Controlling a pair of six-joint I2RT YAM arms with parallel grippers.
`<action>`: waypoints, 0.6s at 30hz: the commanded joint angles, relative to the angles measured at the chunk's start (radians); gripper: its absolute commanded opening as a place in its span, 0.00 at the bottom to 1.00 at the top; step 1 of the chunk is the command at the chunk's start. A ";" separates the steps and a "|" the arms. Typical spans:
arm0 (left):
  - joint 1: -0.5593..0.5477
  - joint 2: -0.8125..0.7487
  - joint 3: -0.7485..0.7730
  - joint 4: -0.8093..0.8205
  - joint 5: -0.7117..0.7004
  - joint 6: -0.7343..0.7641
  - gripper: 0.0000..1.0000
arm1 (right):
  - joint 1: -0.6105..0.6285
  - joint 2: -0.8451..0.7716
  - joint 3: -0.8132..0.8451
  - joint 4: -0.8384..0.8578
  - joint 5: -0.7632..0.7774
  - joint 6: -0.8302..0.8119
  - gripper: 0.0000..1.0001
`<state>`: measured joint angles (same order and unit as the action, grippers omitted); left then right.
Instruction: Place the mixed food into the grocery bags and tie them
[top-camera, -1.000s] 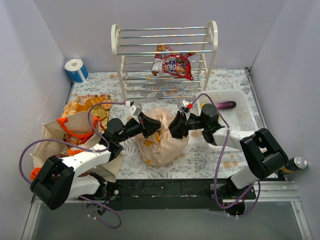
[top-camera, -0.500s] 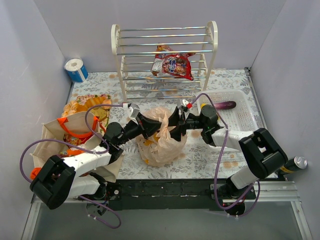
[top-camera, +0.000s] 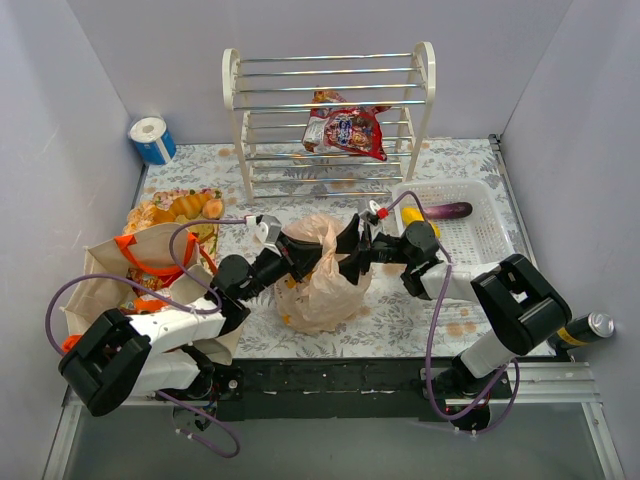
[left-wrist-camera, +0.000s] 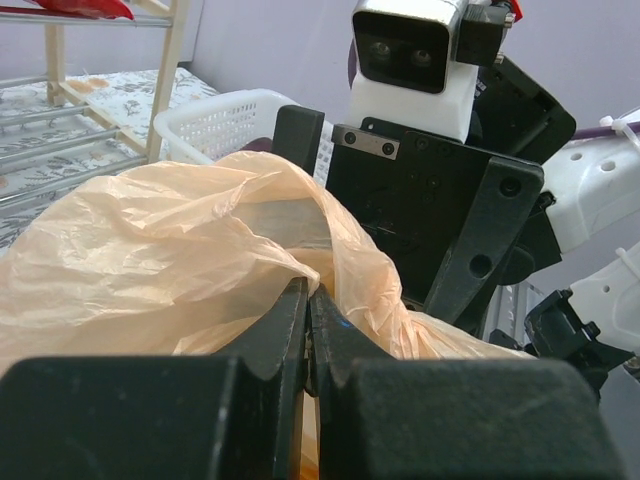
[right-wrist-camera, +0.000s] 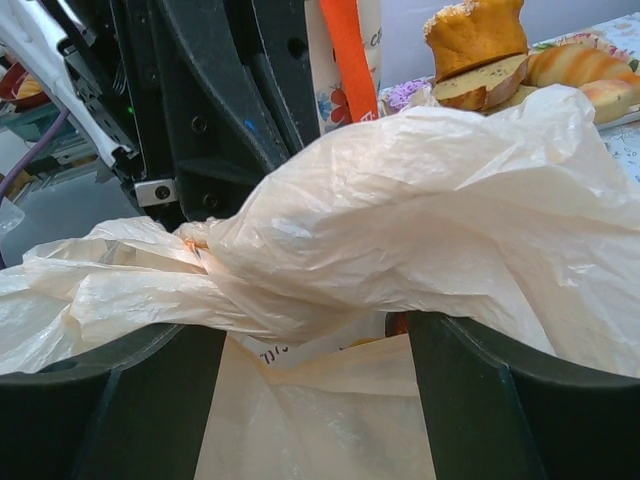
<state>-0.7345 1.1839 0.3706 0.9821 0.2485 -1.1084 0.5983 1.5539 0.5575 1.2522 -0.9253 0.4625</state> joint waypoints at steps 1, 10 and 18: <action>-0.026 -0.007 -0.019 0.046 -0.096 0.022 0.00 | 0.012 0.000 -0.008 0.136 0.075 0.034 0.77; -0.069 0.011 -0.035 0.104 -0.153 -0.024 0.00 | 0.017 0.017 -0.015 0.216 0.160 0.070 0.58; -0.071 -0.071 0.014 -0.037 -0.184 0.018 0.00 | 0.018 -0.041 -0.030 0.087 0.195 0.061 0.01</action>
<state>-0.8009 1.1961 0.3473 1.0557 0.0948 -1.1328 0.6117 1.5642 0.5400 1.2839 -0.7837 0.5465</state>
